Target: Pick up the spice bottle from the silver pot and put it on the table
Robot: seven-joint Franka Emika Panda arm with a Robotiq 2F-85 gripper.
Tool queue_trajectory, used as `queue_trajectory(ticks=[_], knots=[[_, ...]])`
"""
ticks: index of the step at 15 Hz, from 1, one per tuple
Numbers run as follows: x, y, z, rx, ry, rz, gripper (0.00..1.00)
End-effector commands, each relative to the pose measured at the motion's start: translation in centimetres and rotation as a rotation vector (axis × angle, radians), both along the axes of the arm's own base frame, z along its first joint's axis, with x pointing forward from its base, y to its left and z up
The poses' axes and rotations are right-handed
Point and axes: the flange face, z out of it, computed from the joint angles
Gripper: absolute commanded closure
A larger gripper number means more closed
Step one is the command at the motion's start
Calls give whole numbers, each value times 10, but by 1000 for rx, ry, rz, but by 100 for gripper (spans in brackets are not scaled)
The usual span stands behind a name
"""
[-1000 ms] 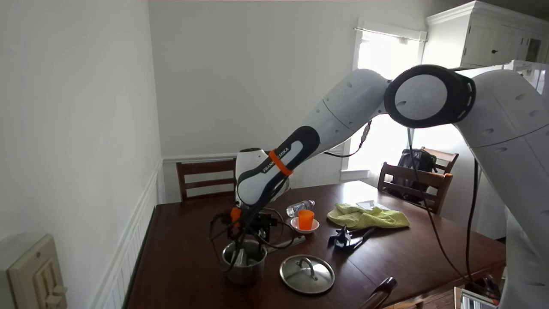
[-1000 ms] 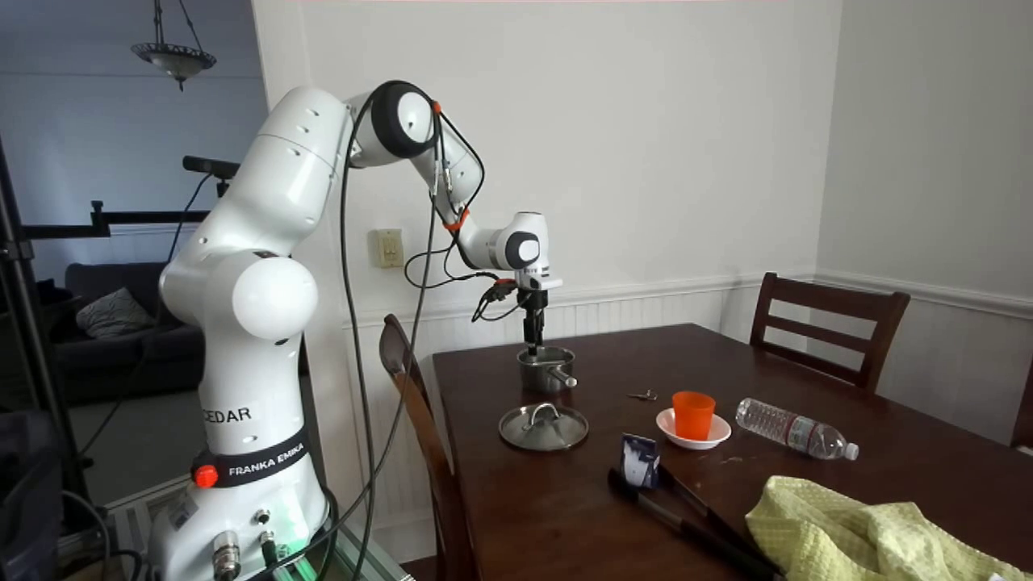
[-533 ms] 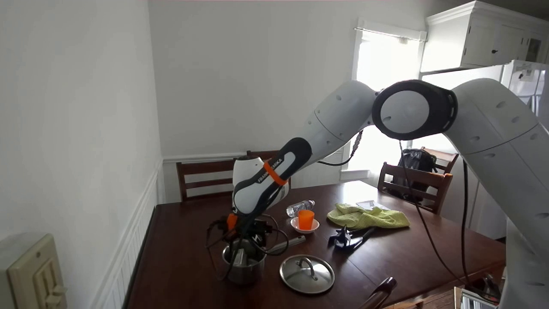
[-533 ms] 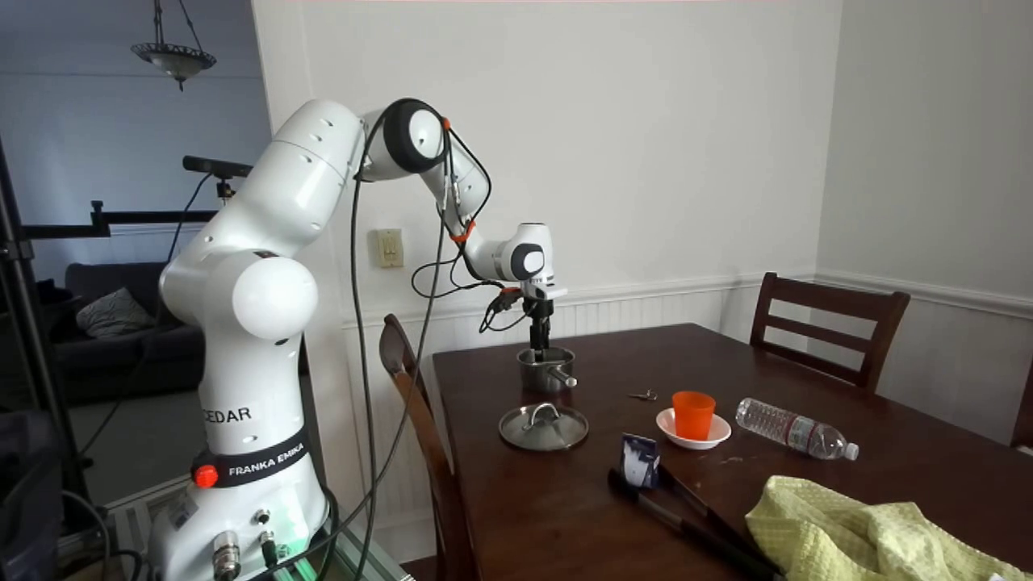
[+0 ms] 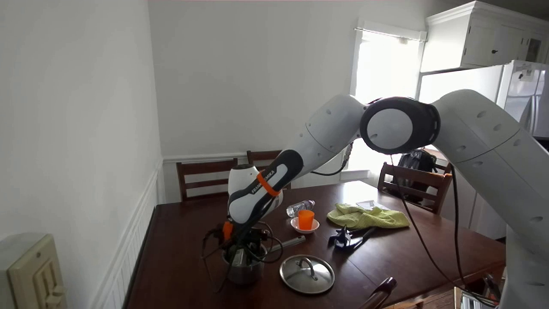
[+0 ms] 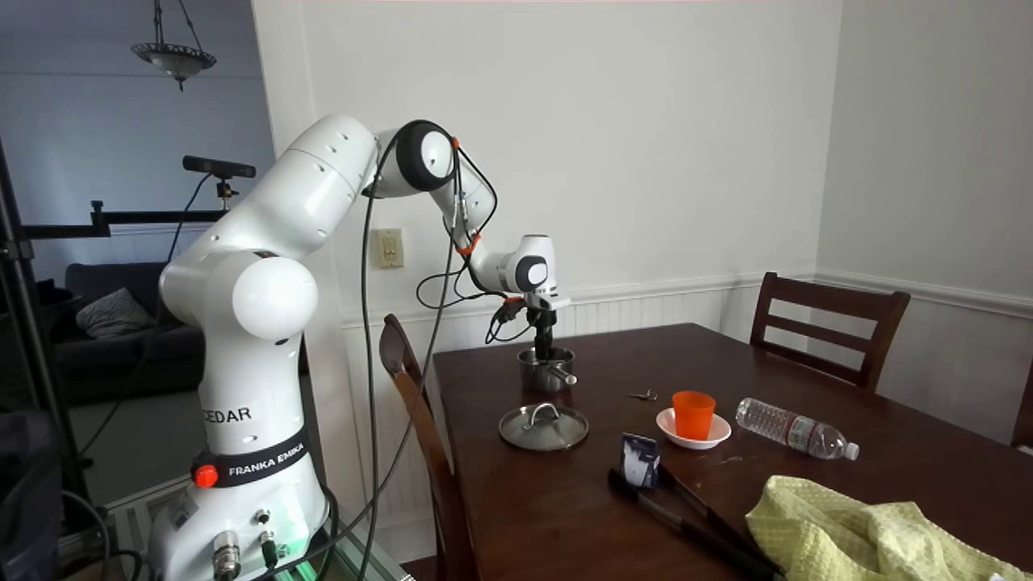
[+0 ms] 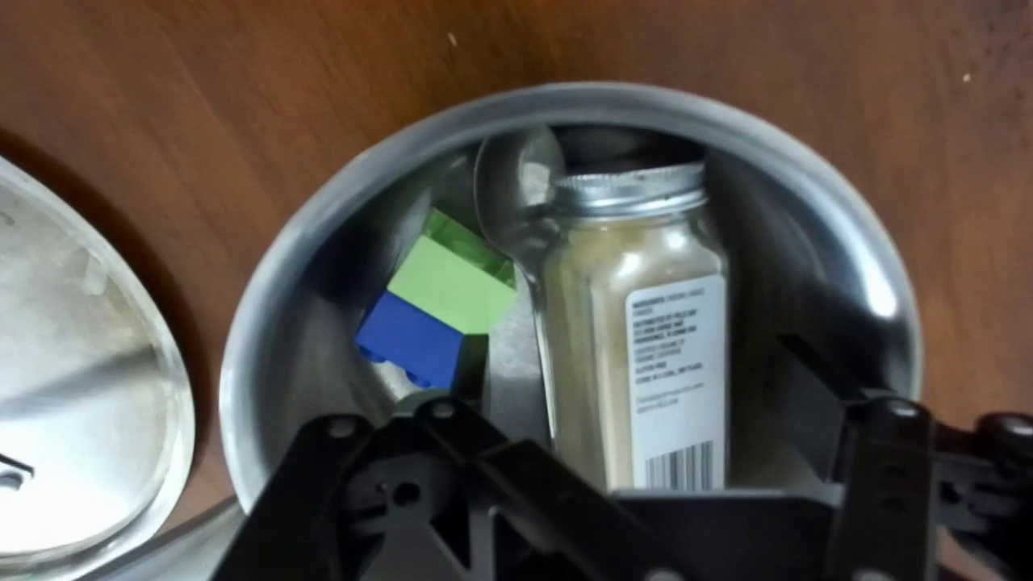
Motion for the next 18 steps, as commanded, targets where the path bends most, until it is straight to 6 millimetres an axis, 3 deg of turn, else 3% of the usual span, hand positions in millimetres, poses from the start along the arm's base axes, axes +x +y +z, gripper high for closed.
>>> queue_trajectory(ticks=[1, 3, 7, 12, 18], knots=[[8, 9, -18, 18, -13, 23, 20], [7, 11, -22, 19, -9, 32, 46], [3, 9, -14, 21, -22, 36, 73], [-2, 9, -10, 25, -9, 29, 74], [-31, 2, 92, 7, -57, 16, 74]])
